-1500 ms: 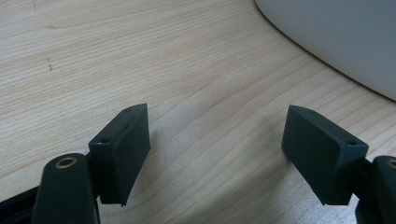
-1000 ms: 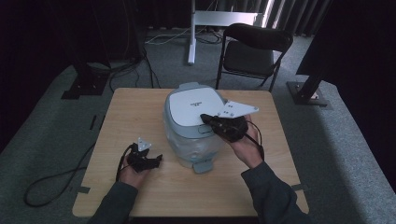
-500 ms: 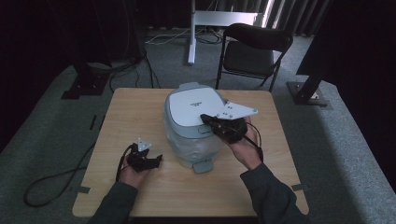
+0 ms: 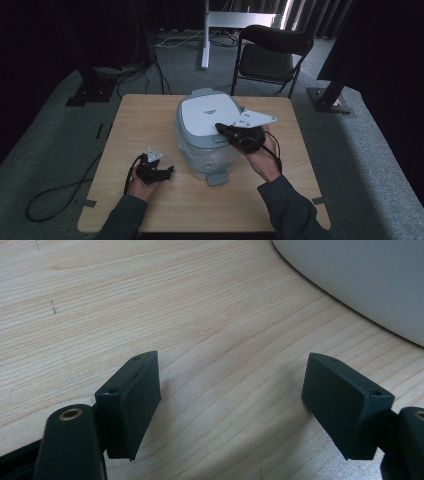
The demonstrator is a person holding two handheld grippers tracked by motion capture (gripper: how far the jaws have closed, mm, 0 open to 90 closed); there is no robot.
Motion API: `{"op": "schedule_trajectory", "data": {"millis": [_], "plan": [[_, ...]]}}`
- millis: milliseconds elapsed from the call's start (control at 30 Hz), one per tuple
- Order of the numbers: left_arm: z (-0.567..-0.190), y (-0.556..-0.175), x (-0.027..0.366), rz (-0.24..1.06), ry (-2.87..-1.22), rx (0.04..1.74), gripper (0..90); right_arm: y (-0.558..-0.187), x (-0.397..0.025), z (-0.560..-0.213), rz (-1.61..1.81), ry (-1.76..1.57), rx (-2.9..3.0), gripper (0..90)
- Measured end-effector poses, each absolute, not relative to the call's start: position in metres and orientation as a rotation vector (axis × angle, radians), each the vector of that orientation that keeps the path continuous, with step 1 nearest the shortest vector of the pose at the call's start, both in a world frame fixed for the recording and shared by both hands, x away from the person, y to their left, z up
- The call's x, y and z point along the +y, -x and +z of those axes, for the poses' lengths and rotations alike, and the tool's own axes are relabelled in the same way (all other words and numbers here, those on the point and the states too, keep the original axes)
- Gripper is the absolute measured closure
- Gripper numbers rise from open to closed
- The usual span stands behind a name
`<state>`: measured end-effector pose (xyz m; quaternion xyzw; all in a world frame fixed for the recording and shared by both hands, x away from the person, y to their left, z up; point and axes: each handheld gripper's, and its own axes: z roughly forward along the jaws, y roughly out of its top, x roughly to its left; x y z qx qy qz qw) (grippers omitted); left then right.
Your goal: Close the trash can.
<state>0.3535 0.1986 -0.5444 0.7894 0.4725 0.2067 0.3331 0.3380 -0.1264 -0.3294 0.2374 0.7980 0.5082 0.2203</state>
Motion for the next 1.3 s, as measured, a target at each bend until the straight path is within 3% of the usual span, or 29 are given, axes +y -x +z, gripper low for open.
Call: {"op": "schedule_trajectory", "data": {"millis": [633, 1167, 1300], "plan": [[-0.544, -0.353, 0.199, 0.540, -2.061, 1.234, 23.3, -0.348, -0.150, -0.324, 1.411, -0.747, 2.122, 90.0], [-0.544, -0.353, 0.199, 0.539, -2.064, 1.232, 23.3, -0.364, -0.201, -0.333, 1.344, -0.956, 2.008, 89.8], [-0.544, -0.354, 0.199, 0.539, -2.065, 1.232, 23.3, -0.377, -0.221, -0.355, 1.207, -1.100, 1.985, 65.1]]}}
